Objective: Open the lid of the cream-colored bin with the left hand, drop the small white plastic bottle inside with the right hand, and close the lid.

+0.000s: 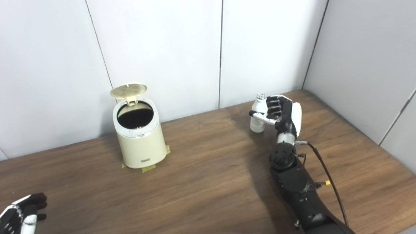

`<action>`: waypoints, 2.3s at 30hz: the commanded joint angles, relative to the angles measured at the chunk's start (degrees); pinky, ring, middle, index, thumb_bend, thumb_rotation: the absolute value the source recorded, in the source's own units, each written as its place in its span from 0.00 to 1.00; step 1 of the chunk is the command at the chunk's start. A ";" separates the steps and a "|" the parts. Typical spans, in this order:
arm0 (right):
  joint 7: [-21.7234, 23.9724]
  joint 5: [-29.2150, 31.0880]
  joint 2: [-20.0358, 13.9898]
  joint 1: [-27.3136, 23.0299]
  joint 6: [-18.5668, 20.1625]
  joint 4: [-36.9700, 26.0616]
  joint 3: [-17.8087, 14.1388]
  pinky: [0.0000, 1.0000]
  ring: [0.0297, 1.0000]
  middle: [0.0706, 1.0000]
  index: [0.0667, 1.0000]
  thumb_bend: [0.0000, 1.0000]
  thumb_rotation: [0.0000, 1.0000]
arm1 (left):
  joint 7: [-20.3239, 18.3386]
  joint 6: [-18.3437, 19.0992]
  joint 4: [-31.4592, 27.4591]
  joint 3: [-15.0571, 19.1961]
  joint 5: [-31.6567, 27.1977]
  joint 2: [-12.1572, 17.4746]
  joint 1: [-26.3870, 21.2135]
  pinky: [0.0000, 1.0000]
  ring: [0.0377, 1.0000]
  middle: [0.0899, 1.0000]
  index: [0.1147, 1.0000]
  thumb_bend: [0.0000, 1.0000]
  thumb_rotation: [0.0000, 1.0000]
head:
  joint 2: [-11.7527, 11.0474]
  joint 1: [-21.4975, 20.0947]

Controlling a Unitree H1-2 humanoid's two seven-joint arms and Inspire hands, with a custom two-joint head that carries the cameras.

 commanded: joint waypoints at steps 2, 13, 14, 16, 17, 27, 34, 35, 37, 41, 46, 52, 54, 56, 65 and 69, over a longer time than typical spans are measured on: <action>-0.55 -1.08 -1.85 -2.51 -1.74 -1.47 0.25 0.38 0.43 0.44 0.45 0.53 0.00 | 0.02 -2.96 0.24 0.07 0.20 0.87 -0.93 0.58 0.67 0.66 0.64 0.40 0.65 | 0.06 -0.04; 0.20 -0.60 -2.12 -2.29 -0.90 -1.47 0.13 0.36 0.42 0.44 0.45 0.53 0.00 | -0.13 -2.47 0.01 -0.27 0.30 0.68 -1.02 0.59 0.67 0.66 0.65 0.38 0.63 | 0.07 -0.07; 0.33 -0.55 -2.14 -2.26 -0.74 -1.49 0.10 0.36 0.42 0.44 0.45 0.53 0.00 | -0.14 -2.71 0.11 -0.31 0.36 0.72 -1.05 0.58 0.67 0.66 0.65 0.37 0.63 | 0.07 -0.07; 0.51 -0.42 -2.10 -2.15 -0.58 -1.64 0.03 0.36 0.43 0.44 0.45 0.53 0.00 | -0.16 -2.86 0.24 -0.32 0.20 0.70 -1.08 0.58 0.67 0.67 0.65 0.37 0.63 | 0.07 -0.07; 0.34 -0.59 -2.05 -2.08 -0.56 -1.71 0.07 0.36 0.42 0.43 0.46 0.53 0.00 | -0.09 -2.75 0.32 -0.26 0.01 0.57 -1.08 0.59 0.67 0.66 0.65 0.37 0.62 | 0.12 0.05; 1.01 -1.54 -1.81 -1.26 -0.78 -4.91 1.14 0.36 0.41 0.42 0.46 0.53 0.00 | 0.22 -2.19 -0.02 -0.53 0.87 0.25 -1.13 0.59 0.68 0.67 0.65 0.35 0.61 | -0.01 0.53; 2.49 -2.35 -1.80 -1.40 0.21 -7.73 2.26 0.40 0.44 0.45 0.45 0.52 0.00 | 0.06 -2.40 0.34 -0.90 0.42 -0.15 -1.31 0.60 0.68 0.67 0.65 0.35 0.60 | -0.20 1.44; 2.74 -2.48 -1.75 -1.46 0.44 -8.25 2.42 0.38 0.42 0.43 0.46 0.52 0.00 | 0.12 -2.58 0.46 -0.95 0.55 -0.16 -1.35 0.61 0.69 0.67 0.65 0.35 0.61 | -0.22 1.62; 3.42 -2.57 -1.65 -1.52 0.61 -9.37 2.67 0.36 0.41 0.42 0.46 0.53 0.00 | 0.24 -2.65 0.48 -1.01 0.60 -0.31 -1.37 0.61 0.69 0.67 0.65 0.35 0.61 | -0.26 2.00; 4.89 -2.57 -1.12 -1.73 1.10 -11.80 3.09 0.37 0.43 0.45 0.45 0.53 0.00 | 0.54 -3.26 0.61 -1.14 0.86 -0.55 -1.41 0.60 0.68 0.66 0.64 0.36 0.60 | -0.26 2.80; 6.88 -2.74 -0.27 -1.95 3.13 -15.21 3.72 0.36 0.42 0.44 0.45 0.53 0.00 | 1.09 -3.19 0.15 -1.36 1.80 -1.02 -1.25 0.59 0.67 0.66 0.64 0.36 0.61 | -0.13 4.06; 8.84 -3.07 1.00 -2.89 3.57 -17.43 5.14 0.37 0.42 0.44 0.45 0.53 0.00 | 1.59 -2.57 -0.56 -1.85 3.63 -1.51 -1.20 0.60 0.67 0.66 0.65 0.36 0.63 | -0.14 5.41; 9.43 -3.27 1.80 -3.32 4.98 -18.44 5.68 0.37 0.42 0.44 0.45 0.53 0.00 | 1.61 -2.13 -0.92 -2.02 3.97 -1.66 -1.24 0.60 0.68 0.66 0.65 0.36 0.63 | -0.15 5.83; 10.04 -3.31 2.25 -3.56 5.55 -19.06 6.01 0.37 0.43 0.44 0.45 0.52 0.00 | 1.74 -2.08 -1.06 -2.17 4.29 -1.88 -1.31 0.60 0.68 0.66 0.65 0.36 0.63 | -0.18 6.35; 12.84 -2.70 6.03 -5.25 7.18 -21.80 8.10 0.37 0.42 0.46 0.43 0.52 0.00 | 1.87 -2.14 -1.94 -2.81 5.06 -3.20 -1.62 0.59 0.67 0.65 0.64 0.28 0.56 | -0.43 9.08; 13.94 -3.02 7.56 -5.54 7.01 -23.35 9.26 0.36 0.40 0.45 0.44 0.52 0.00 | 2.41 -2.18 -2.08 -3.12 6.02 -4.03 -1.65 0.59 0.66 0.65 0.63 0.25 0.50 | -0.62 10.85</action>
